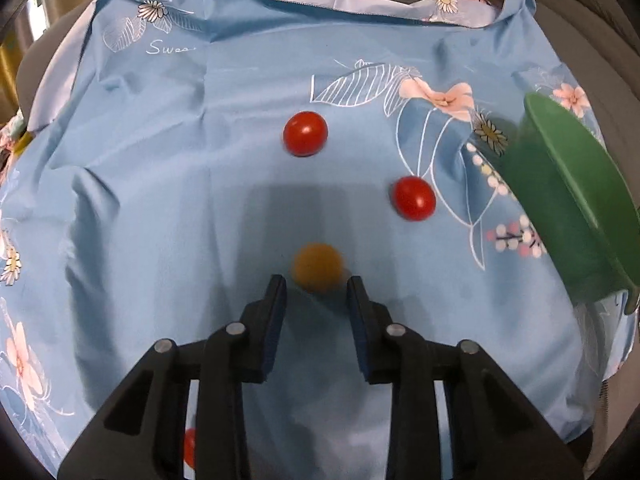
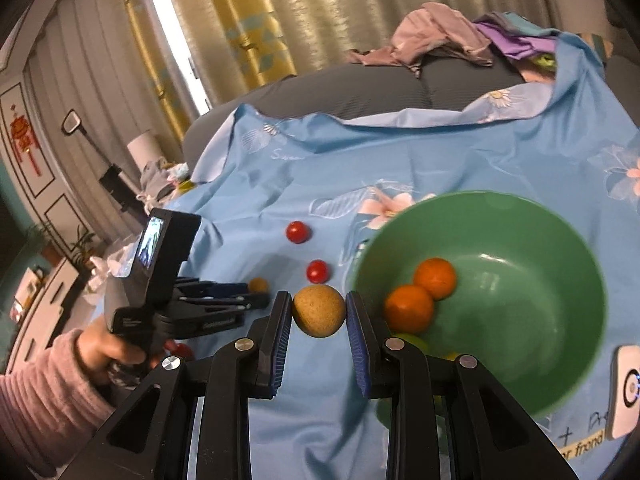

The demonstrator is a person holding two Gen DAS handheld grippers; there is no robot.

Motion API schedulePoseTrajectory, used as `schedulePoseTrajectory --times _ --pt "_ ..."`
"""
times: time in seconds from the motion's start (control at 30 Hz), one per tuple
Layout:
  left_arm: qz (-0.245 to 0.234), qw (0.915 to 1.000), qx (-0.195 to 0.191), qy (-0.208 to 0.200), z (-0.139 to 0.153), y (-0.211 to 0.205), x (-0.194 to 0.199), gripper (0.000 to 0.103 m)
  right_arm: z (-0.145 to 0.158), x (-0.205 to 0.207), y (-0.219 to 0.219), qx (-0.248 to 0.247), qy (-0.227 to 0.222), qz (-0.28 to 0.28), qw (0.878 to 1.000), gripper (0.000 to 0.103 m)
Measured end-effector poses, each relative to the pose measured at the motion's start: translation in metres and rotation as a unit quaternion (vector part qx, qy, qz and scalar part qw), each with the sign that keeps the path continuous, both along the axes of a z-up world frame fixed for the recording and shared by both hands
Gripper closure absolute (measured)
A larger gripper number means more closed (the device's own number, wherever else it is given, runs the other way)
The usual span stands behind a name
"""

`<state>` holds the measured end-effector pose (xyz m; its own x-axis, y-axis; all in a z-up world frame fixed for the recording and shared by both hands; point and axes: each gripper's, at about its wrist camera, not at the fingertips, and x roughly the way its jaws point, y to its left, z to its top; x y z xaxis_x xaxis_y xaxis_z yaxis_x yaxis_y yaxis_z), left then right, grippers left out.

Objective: Organize fruits
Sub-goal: 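Carry the tan ball toward the green bowl held by the right gripper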

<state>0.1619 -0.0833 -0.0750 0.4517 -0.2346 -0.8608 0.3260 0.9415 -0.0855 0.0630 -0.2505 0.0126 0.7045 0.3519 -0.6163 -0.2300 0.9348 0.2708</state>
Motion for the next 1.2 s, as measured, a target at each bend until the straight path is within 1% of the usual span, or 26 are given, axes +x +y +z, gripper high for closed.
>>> schedulePoseTrajectory --times 0.1,0.17,0.23,0.3,0.33,0.37,0.4,0.47,0.57,0.63,0.73,0.8,0.93,1.03,1.07,1.1,1.2 --pt "-0.006 1.0000 0.000 -0.004 -0.001 -0.001 0.003 0.073 -0.002 0.005 0.004 -0.002 0.005 0.004 1.000 0.074" --pt "-0.004 1.0000 -0.004 -0.006 -0.002 0.000 0.006 0.071 -0.004 0.006 0.005 -0.004 0.008 0.006 1.000 0.074" --pt "0.007 0.9999 -0.003 -0.007 -0.002 0.002 0.016 0.069 -0.004 0.008 0.007 -0.004 0.009 0.007 1.000 0.074" --pt "0.024 0.9996 -0.001 -0.013 0.001 0.007 0.023 0.063 -0.004 0.008 0.007 -0.003 0.008 0.008 1.000 0.074" --pt "0.035 0.9993 -0.005 -0.011 0.001 0.011 0.028 0.061 -0.003 0.008 0.008 -0.001 0.008 0.008 1.000 0.074" --pt "0.043 0.9989 -0.018 -0.005 0.002 0.016 0.034 0.059 -0.004 0.008 0.008 0.001 0.007 0.010 1.000 0.074" --pt "0.048 0.9985 -0.025 -0.009 0.004 0.020 0.039 0.058 -0.004 0.009 0.009 0.002 0.007 0.012 1.000 0.074" --pt "0.051 0.9985 -0.008 -0.015 0.006 0.019 0.048 0.058 -0.006 0.013 0.012 0.002 0.009 0.016 1.000 0.074" --pt "0.048 0.9988 -0.004 -0.014 0.008 0.014 0.062 0.058 -0.009 0.019 0.016 0.005 0.012 0.022 1.000 0.074" --pt "0.057 0.9982 0.007 -0.015 0.008 0.015 0.071 0.059 -0.011 0.021 0.019 0.008 0.013 0.028 1.000 0.074" --pt "0.075 0.9971 0.008 -0.007 0.004 0.022 0.082 0.060 -0.013 0.026 0.023 0.009 0.014 0.033 0.999 0.074" --pt "0.091 0.9959 0.003 -0.004 0.001 0.029 0.088 0.060 -0.014 0.029 0.025 0.011 0.015 0.036 0.999 0.074" --pt "0.097 0.9952 -0.004 -0.008 0.001 0.035 0.093 0.061 -0.018 0.036 0.030 0.009 0.018 0.044 0.999 0.074" --pt "0.088 0.9960 0.009 -0.016 0.001 0.029 0.092 0.069 -0.021 0.041 0.034 0.010 0.021 0.047 0.999 0.074" --pt "0.083 0.9962 0.018 -0.018 0.001 0.027 0.092 0.075 -0.022 0.042 0.035 0.009 0.022 0.048 0.999 0.074" --pt "0.079 0.9963 0.026 -0.020 0.001 0.026 0.093 0.079 -0.023 0.044 0.037 0.007 0.023 0.048 0.999 0.074" --pt "0.072 0.9967 0.033 -0.013 0.001 0.026 0.091 0.079 -0.025 0.047 0.040 0.003 0.027 0.048 0.998 0.074"
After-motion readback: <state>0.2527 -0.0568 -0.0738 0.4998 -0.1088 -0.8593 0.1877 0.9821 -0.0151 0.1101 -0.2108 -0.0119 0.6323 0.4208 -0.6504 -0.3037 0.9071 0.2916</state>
